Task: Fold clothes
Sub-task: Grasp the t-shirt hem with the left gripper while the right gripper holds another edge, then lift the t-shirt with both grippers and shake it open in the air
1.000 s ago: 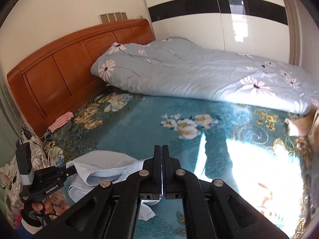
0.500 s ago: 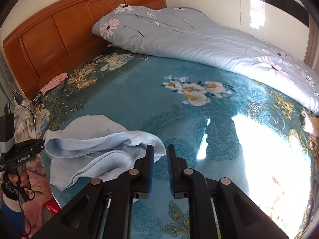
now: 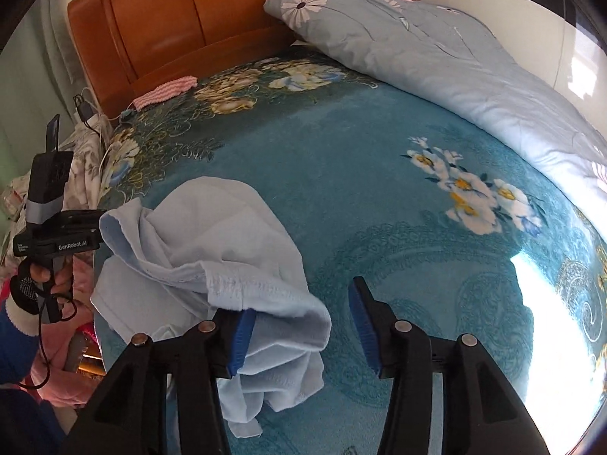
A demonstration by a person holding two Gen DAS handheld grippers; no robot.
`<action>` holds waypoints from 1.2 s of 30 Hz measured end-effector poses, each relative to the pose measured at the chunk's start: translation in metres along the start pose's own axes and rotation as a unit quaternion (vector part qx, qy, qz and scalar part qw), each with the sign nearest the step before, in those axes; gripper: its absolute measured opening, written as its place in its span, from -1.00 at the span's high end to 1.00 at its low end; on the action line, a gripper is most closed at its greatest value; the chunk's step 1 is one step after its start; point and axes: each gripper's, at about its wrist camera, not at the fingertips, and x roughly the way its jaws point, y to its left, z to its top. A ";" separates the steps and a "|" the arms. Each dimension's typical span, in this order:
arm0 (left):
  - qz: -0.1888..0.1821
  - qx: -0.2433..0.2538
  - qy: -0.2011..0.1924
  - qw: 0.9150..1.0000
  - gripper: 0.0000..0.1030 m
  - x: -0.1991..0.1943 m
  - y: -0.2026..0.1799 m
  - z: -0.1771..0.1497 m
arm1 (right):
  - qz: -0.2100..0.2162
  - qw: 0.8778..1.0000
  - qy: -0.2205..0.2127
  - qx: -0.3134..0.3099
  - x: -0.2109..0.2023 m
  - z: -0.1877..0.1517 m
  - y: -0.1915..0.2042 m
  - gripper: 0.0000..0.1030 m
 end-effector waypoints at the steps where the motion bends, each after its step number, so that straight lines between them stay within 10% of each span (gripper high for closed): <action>1: -0.001 -0.001 0.000 1.000 0.64 0.000 0.001 0.000 | 0.013 1.000 0.001 -0.001 0.003 0.000 0.001 0.03; 7: 0.006 0.007 -0.009 1.000 0.71 -0.007 -0.002 0.003 | 0.047 0.999 0.001 0.022 0.014 -0.001 0.012 0.05; 10: 0.007 0.015 -0.024 1.000 0.72 -0.019 -0.007 0.007 | 0.030 0.999 0.005 0.038 0.008 -0.001 0.020 0.85; 19: 0.006 0.067 -0.117 0.991 0.79 -0.100 -0.048 0.063 | -0.035 0.984 -0.134 0.113 -0.106 0.011 0.018 0.88; 27: -0.012 0.167 -0.236 0.957 0.79 -0.219 -0.138 0.134 | -0.130 0.948 -0.272 0.098 -0.262 0.040 0.049 0.88; 36: -0.046 0.239 -0.323 0.914 0.78 -0.326 -0.195 0.130 | -0.210 0.902 -0.374 0.040 -0.392 0.017 0.113 0.88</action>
